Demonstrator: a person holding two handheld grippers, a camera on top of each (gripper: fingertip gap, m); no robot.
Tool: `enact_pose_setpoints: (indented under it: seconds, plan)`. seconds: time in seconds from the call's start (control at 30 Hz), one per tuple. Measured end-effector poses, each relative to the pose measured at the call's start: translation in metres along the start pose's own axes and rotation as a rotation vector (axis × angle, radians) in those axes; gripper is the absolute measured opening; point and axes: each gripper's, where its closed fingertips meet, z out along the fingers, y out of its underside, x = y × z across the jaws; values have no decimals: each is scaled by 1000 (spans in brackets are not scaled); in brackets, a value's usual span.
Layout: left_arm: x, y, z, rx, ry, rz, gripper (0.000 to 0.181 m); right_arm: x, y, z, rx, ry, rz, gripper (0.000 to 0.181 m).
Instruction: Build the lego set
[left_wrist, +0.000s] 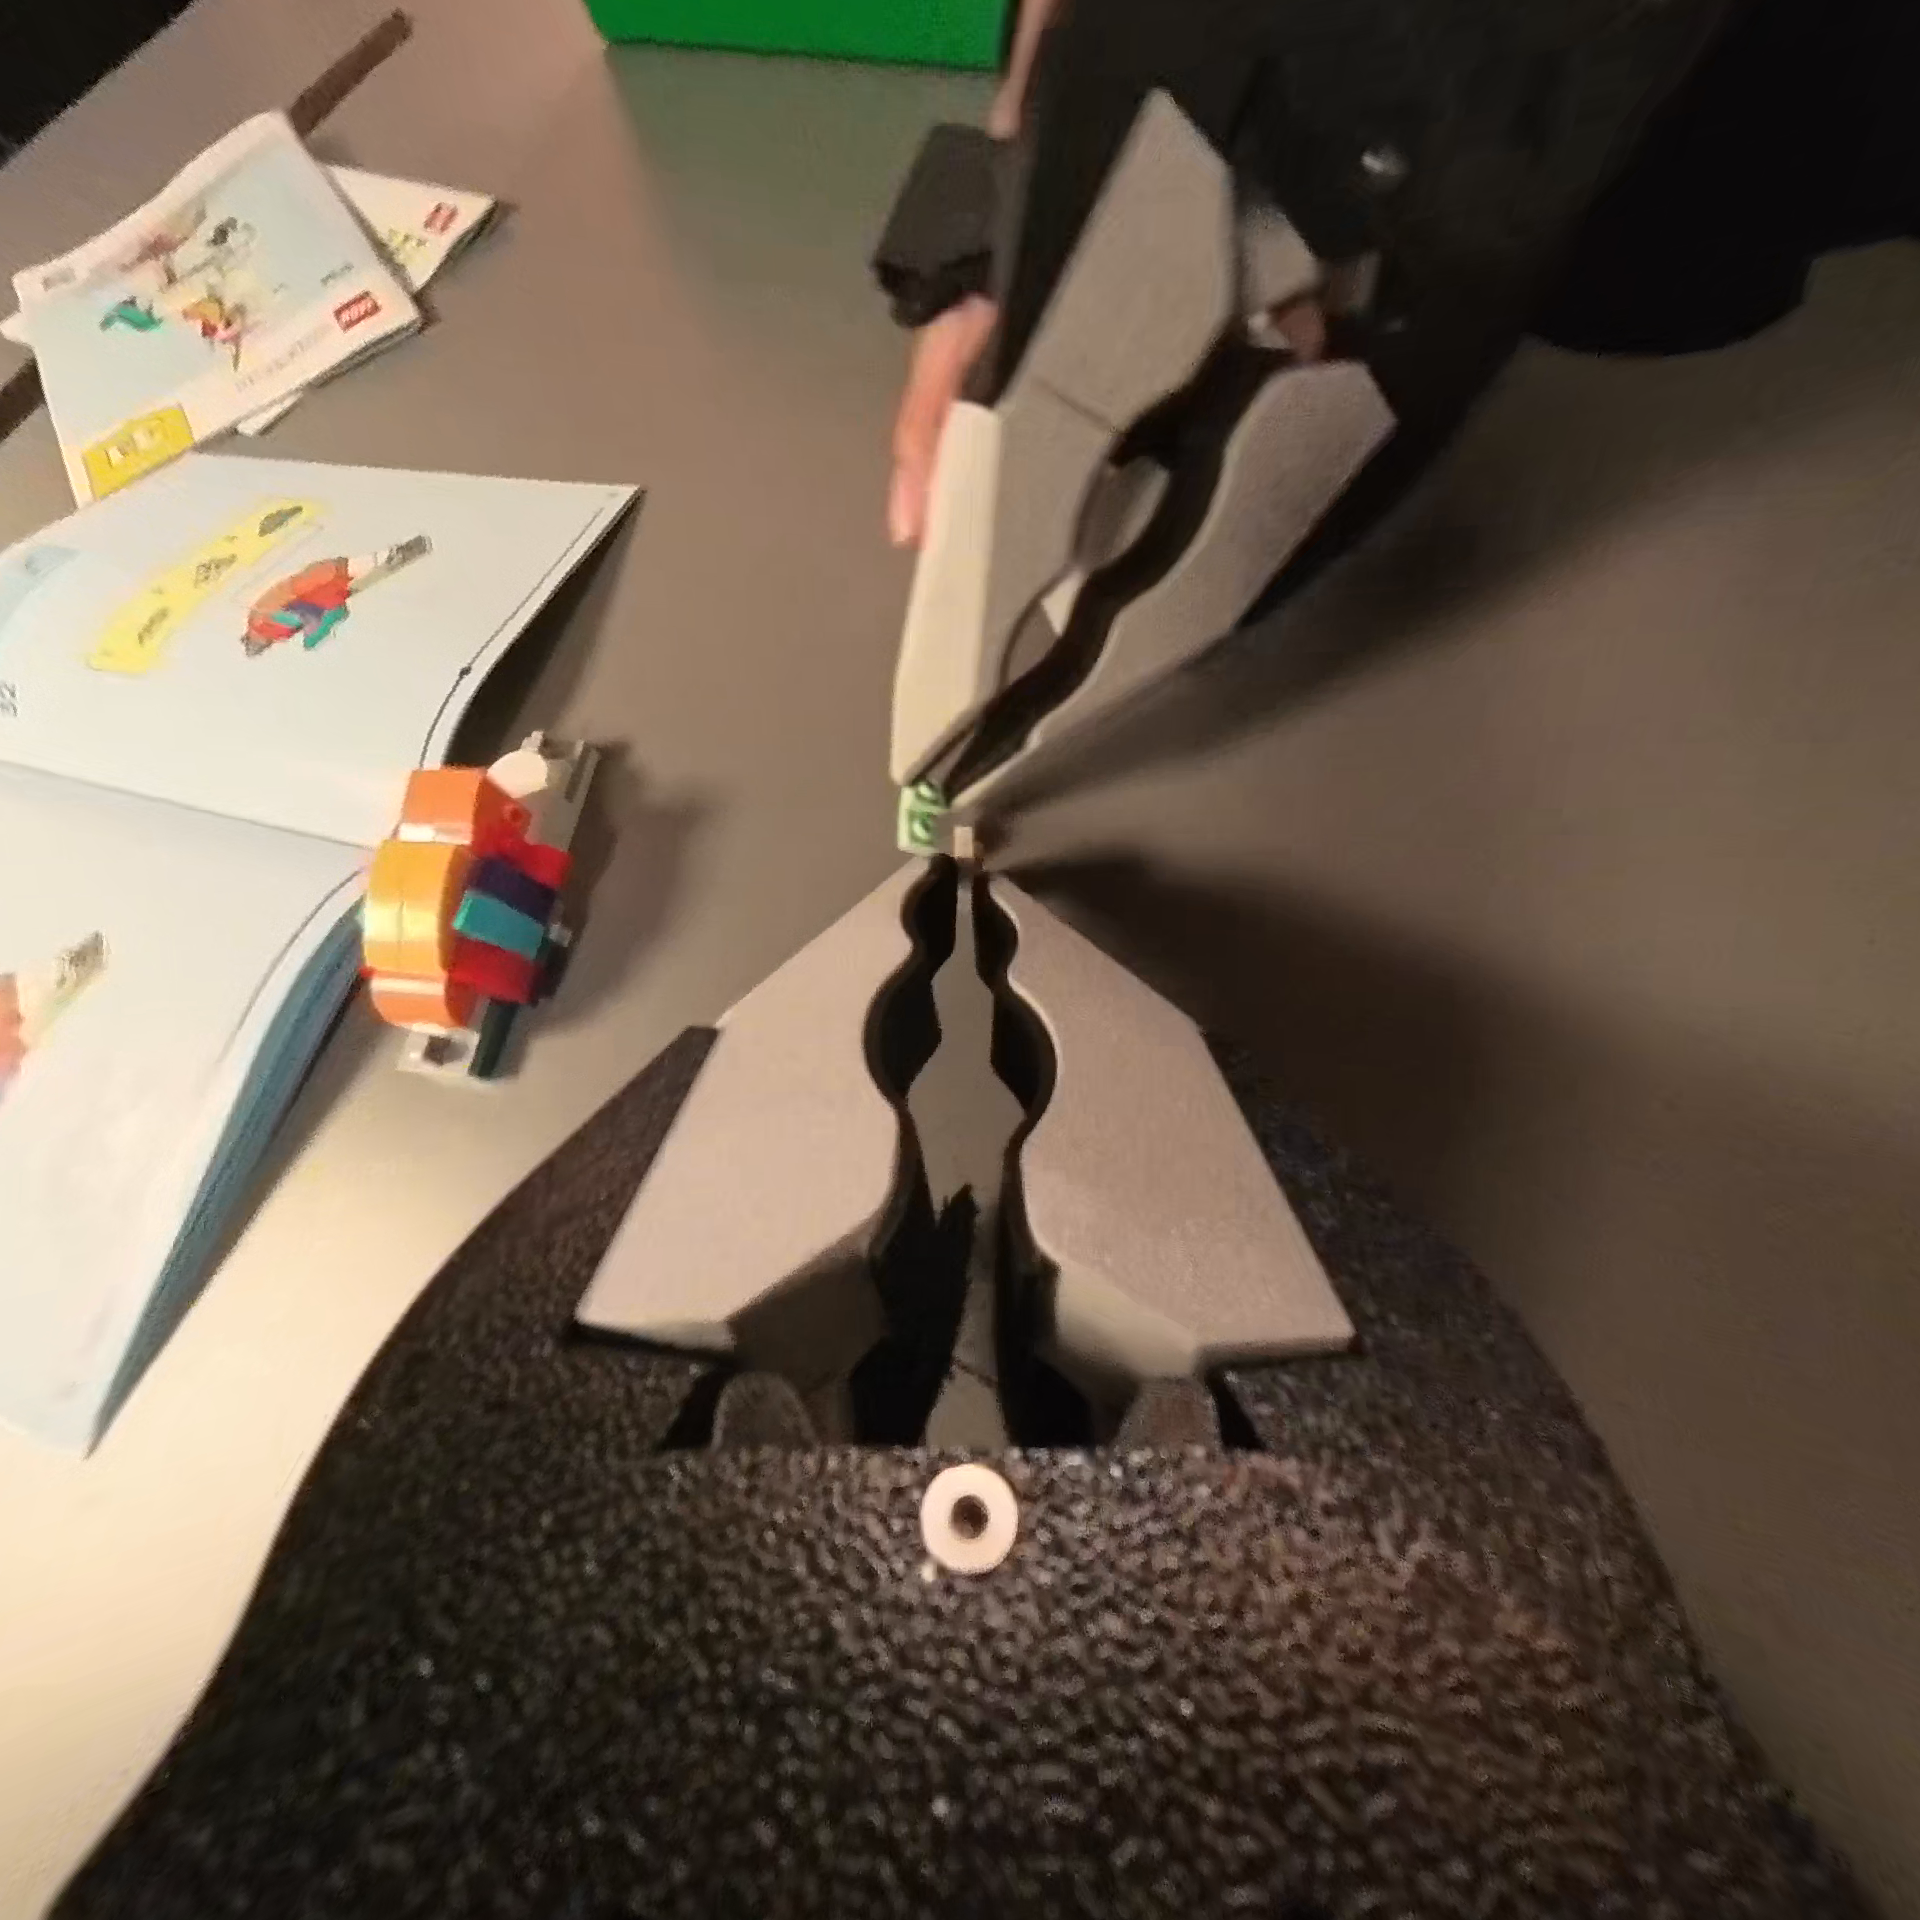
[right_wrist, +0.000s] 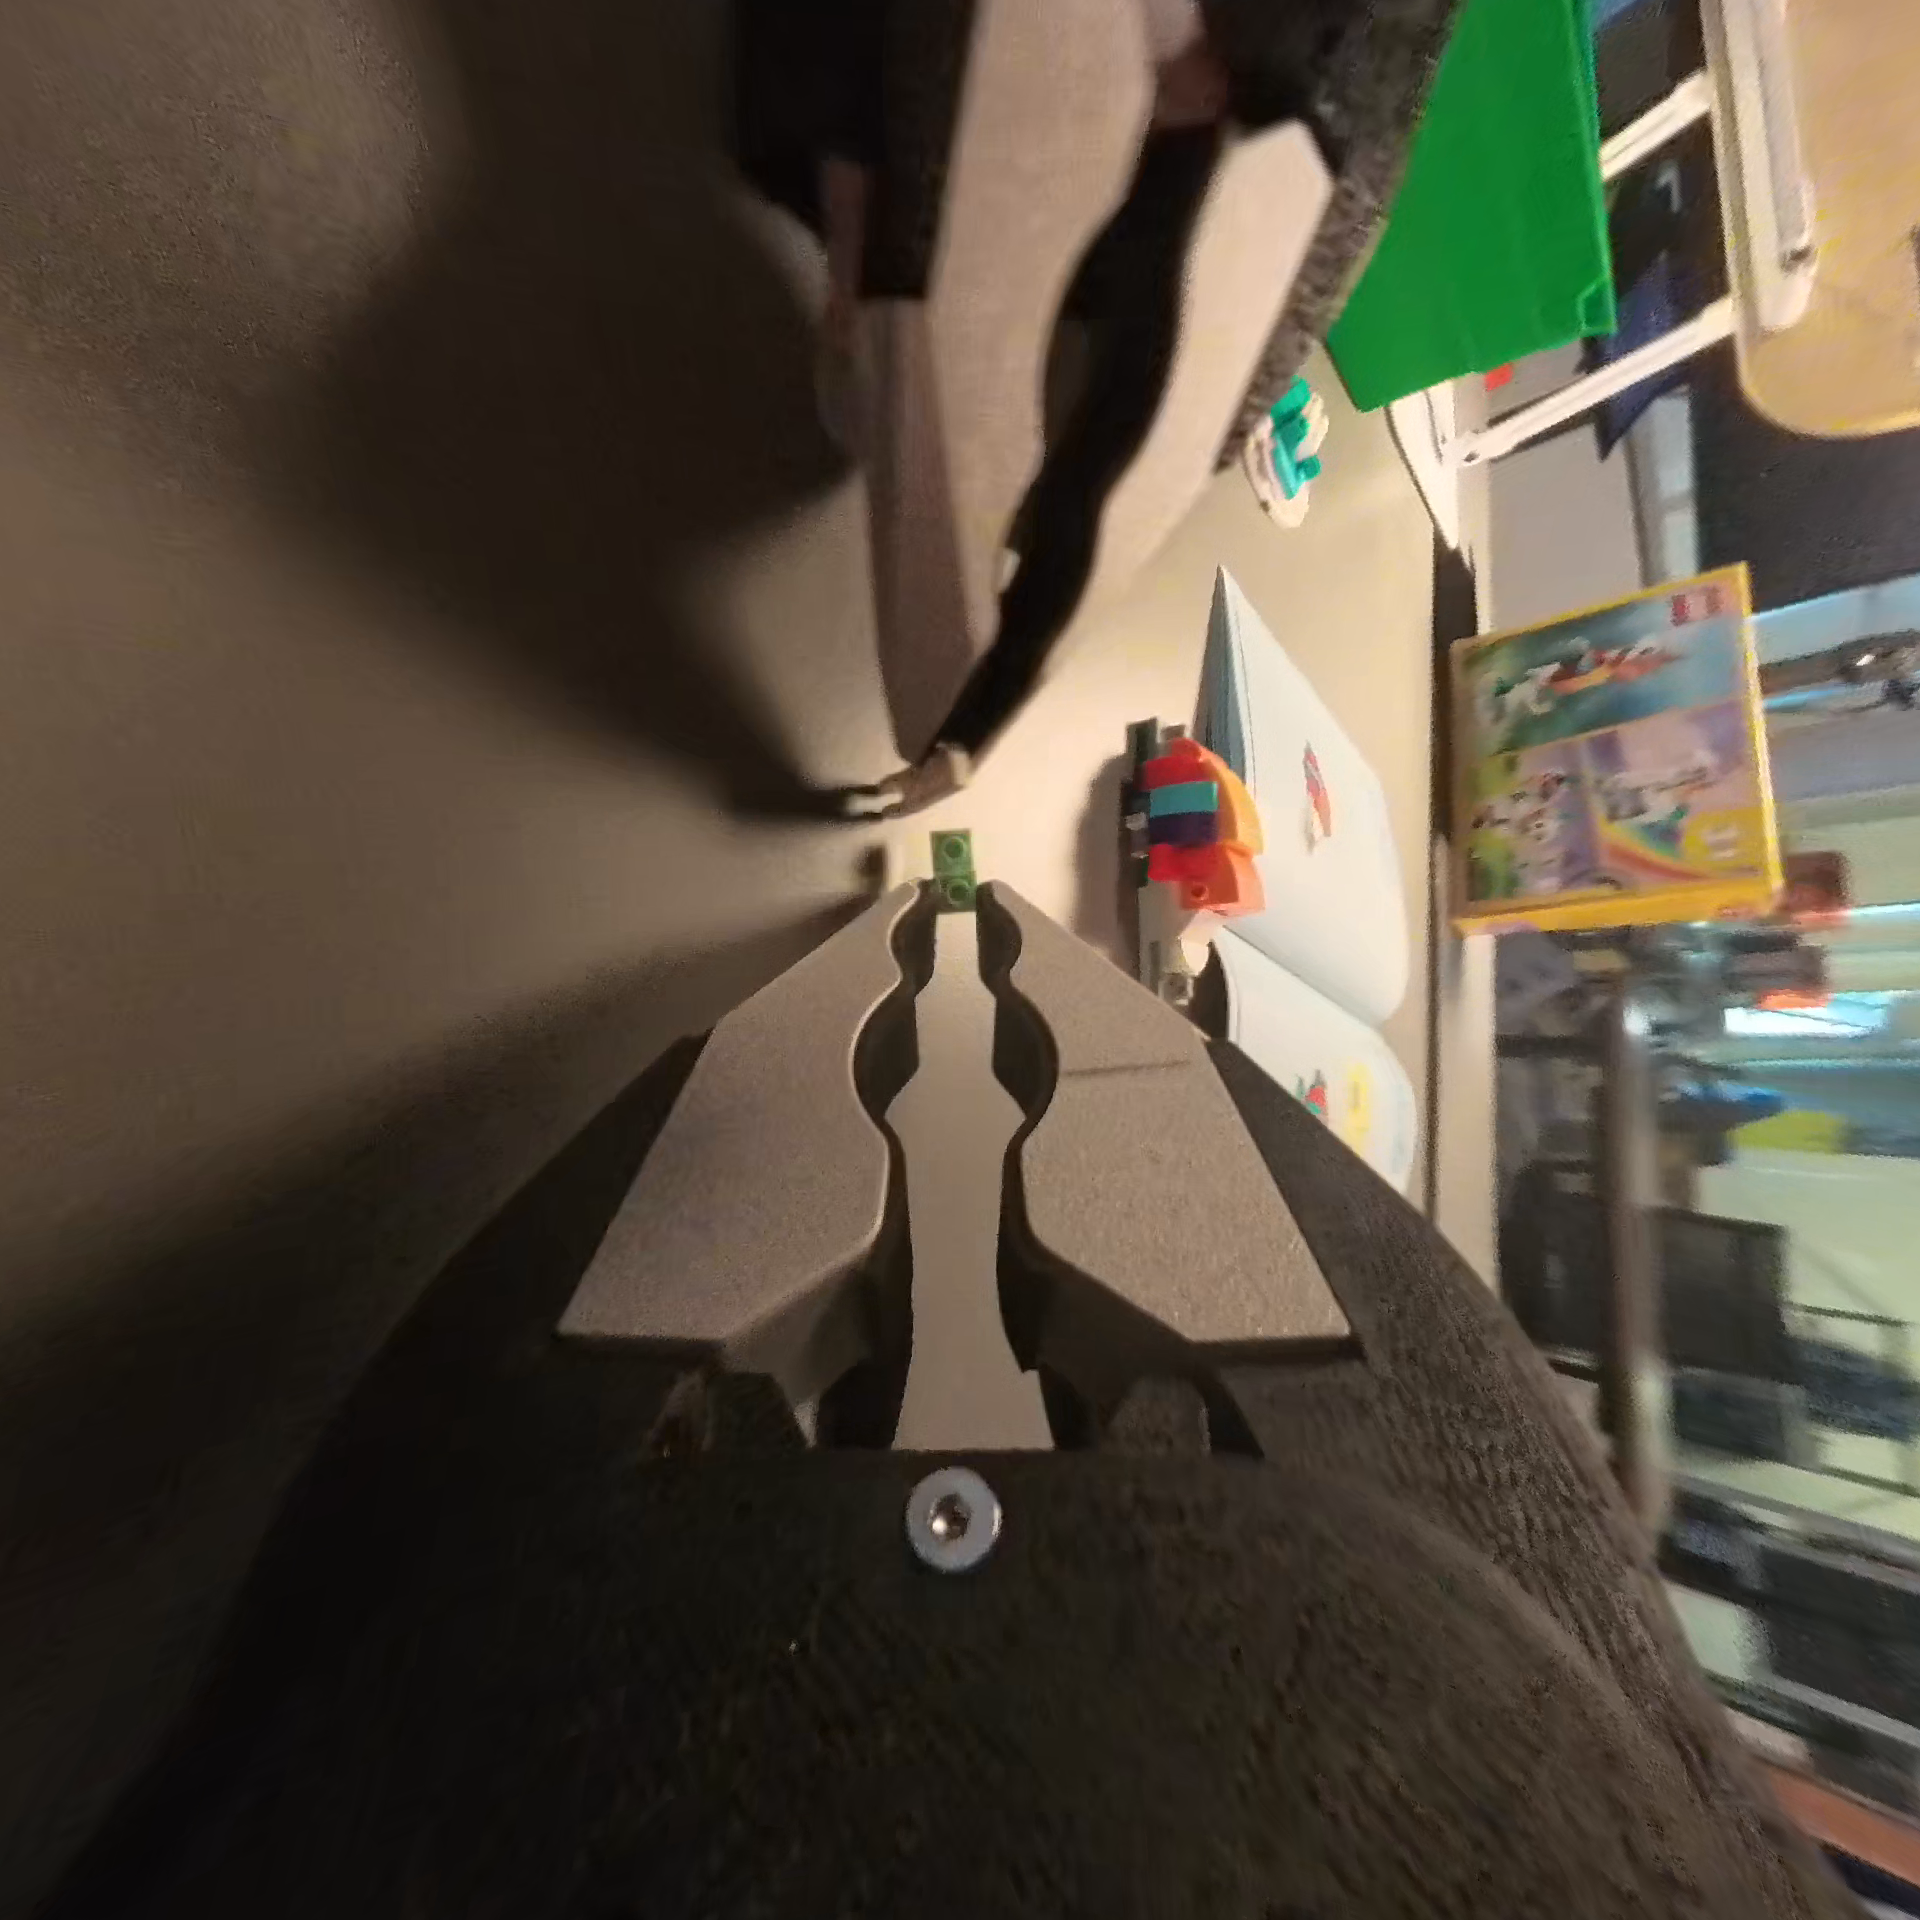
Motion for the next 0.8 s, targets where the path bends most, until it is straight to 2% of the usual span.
enact_pose_setpoints:
  seconds: [0.27,0.6,0.7,0.8]
  plan:
    - [-5,5,-3,-8,154,-266,2,3,2,6,-107,101,-271,6]
    - [1,3,-2,-12,204,-314,2,-4,-5,-5,-69,54,-419,14]
    - [2,3,-3,-11,204,-306,2,-5,-2,-9,-62,5,-329,23]
    - [1,3,-4,-8,198,-293,1,-4,2,-13,5,-134,34,24]
